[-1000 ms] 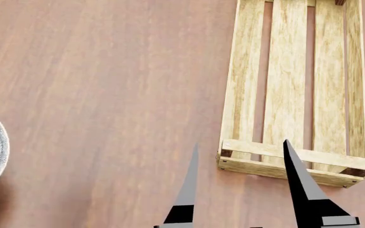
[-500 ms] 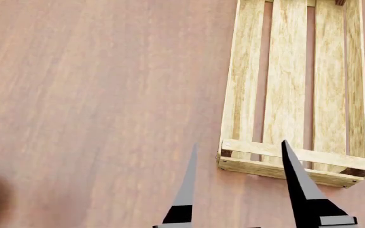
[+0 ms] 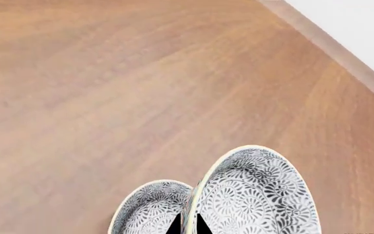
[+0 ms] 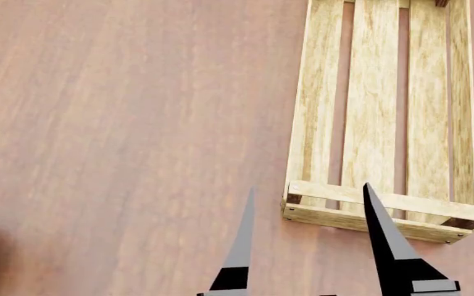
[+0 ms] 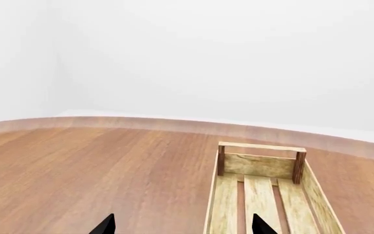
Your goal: Stack the right bowl on the left bowl and place them in the tray.
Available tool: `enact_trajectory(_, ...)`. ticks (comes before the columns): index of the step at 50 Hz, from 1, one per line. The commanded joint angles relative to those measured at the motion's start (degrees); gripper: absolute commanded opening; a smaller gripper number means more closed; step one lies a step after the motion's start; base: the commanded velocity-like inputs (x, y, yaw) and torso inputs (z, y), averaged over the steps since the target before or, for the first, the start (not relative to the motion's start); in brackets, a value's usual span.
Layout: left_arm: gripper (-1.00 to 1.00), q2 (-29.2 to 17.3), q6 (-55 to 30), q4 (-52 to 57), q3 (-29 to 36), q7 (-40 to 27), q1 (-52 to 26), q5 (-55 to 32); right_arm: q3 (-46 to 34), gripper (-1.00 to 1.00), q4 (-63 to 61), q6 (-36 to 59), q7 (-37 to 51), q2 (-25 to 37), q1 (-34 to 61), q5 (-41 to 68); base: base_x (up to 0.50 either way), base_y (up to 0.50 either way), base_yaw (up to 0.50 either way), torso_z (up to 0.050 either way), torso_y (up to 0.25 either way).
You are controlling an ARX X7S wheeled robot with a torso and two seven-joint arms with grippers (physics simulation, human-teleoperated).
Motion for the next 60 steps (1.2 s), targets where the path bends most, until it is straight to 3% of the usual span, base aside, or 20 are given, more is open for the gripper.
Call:
enact_trajectory(1,-1.0,1.57,0.08,-2.25,1.06,1.46,-0.96,0.32,-0.16,1.0,0.12,-0.12,0.16,0.15,0.11,0.04,0.0,0.0,0.0,0.0,0.0)
enact_trajectory(46,-1.0,4.55,-1.24,-8.38,4.47,1.44,-6.25,0.6,-0.69,1.0,0.26,-0.51,0.75,0.74,0.51,0.38,0.0,0.0,0.0,0.0,0.0)
enact_trajectory(60,-1.0,4.54,-0.34,-8.71,2.88,1.88,-4.35,-0.15,-1.04,1.0,0.21,-0.45,0.96,0.8,0.7,0.44,0.0,0.0,0.0,0.0,0.0)
